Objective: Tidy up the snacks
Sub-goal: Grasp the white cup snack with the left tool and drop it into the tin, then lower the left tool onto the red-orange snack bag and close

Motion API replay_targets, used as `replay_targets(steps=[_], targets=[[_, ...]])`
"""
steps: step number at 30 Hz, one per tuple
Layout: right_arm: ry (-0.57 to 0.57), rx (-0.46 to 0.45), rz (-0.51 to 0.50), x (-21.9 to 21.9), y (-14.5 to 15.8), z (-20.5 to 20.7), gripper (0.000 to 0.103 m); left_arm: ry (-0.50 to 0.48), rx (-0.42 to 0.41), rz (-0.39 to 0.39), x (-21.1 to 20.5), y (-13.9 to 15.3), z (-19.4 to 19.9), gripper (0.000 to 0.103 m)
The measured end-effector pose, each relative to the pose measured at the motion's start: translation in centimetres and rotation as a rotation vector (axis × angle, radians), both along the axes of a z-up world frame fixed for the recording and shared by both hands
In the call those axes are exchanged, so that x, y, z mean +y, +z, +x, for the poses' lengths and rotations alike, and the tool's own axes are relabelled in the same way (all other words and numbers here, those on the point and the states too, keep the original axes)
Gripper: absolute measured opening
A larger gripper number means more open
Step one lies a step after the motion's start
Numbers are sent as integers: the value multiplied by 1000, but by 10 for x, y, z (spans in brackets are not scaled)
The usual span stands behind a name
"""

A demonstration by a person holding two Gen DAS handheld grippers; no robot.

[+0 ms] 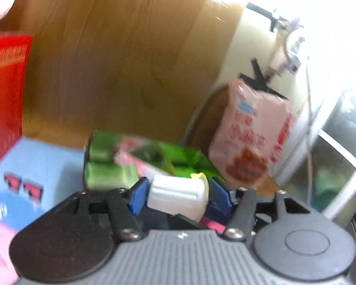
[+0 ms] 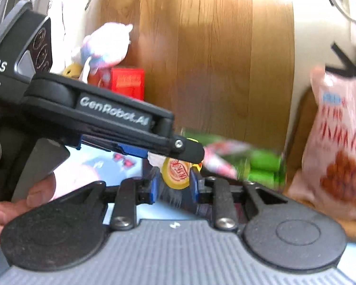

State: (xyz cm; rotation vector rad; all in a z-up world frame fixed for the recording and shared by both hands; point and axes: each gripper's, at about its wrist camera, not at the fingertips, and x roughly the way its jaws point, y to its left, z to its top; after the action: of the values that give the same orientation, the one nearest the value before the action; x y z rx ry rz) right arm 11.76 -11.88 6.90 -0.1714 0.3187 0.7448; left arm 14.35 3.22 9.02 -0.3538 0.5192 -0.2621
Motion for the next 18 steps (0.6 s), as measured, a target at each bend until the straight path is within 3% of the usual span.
replay_targets(steps=[5,10,18], targets=[[-70,80,32,7,-1,53,32,86,7,92,0,1,35,63],[-91,192,145,-45,-8,43,36,48,-20,16,16,-4,-4,63],[-137,523,279,-121,-46,-10,36,-111,228,-119,9,-65,-39,63]])
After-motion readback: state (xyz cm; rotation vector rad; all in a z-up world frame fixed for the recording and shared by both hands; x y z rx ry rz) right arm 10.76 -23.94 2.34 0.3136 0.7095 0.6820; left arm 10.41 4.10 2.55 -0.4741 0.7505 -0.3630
